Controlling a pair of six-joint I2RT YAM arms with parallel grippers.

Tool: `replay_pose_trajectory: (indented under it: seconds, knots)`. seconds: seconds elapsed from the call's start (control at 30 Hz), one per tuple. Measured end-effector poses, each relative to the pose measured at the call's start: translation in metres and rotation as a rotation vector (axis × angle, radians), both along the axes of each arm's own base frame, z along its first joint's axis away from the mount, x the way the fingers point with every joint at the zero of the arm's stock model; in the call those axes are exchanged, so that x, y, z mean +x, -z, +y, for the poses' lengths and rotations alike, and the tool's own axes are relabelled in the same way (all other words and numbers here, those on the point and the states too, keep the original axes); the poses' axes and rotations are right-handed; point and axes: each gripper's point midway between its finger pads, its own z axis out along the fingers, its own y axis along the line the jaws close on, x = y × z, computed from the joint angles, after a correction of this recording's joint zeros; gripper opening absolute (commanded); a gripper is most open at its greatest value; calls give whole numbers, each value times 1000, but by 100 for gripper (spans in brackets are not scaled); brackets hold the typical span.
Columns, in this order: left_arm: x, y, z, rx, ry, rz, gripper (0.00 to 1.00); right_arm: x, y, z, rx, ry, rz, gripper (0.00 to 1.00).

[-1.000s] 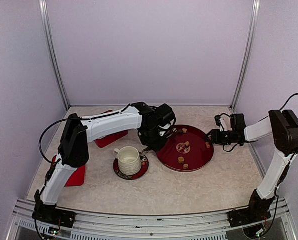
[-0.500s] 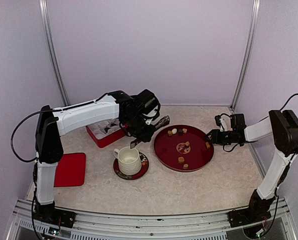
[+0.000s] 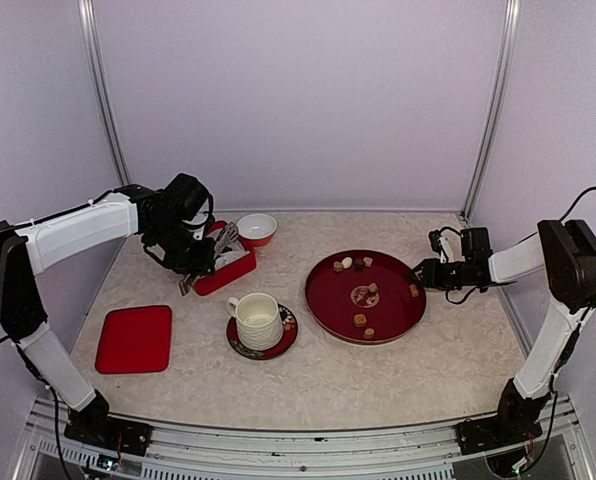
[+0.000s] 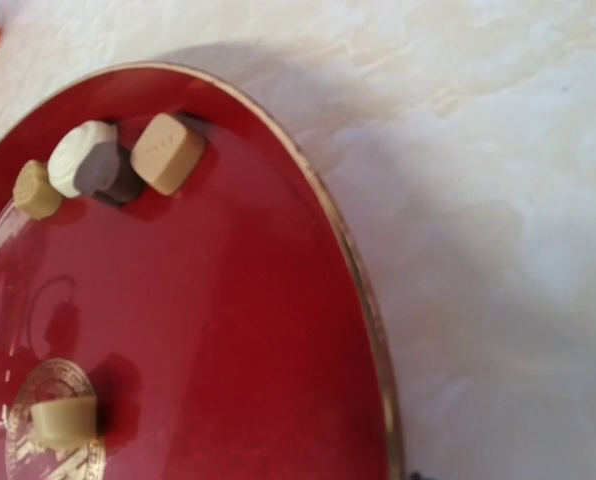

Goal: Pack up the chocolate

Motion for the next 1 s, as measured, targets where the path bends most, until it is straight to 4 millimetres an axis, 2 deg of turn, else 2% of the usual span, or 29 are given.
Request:
replay_pose_trajectory:
  seconds: [0.2,0.43,1.0]
  knots:
    - [-14,7,45,-19,-110,40,24,-2,0,5,23,-24,4,43]
    - [-11,10,73,-5,-177,54,25,-4,-3,11,44,-47,0,43]
    - [-23,36,87,79,-141,129,28,-4,-9,19,67,-75,-22,43]
